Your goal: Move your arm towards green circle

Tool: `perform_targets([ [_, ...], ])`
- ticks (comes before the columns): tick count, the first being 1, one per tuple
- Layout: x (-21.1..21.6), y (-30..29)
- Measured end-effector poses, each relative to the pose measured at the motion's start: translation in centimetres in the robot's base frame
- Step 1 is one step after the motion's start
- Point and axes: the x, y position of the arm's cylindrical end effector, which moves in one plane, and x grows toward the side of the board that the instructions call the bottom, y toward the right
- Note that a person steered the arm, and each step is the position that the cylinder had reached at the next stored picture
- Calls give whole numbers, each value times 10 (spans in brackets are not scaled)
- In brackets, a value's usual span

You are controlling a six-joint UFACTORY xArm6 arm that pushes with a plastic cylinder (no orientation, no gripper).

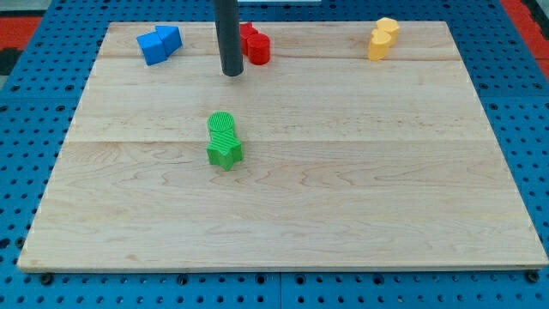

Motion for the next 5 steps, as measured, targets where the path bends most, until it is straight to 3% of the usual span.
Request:
perform_targets([
  [5, -5, -37],
])
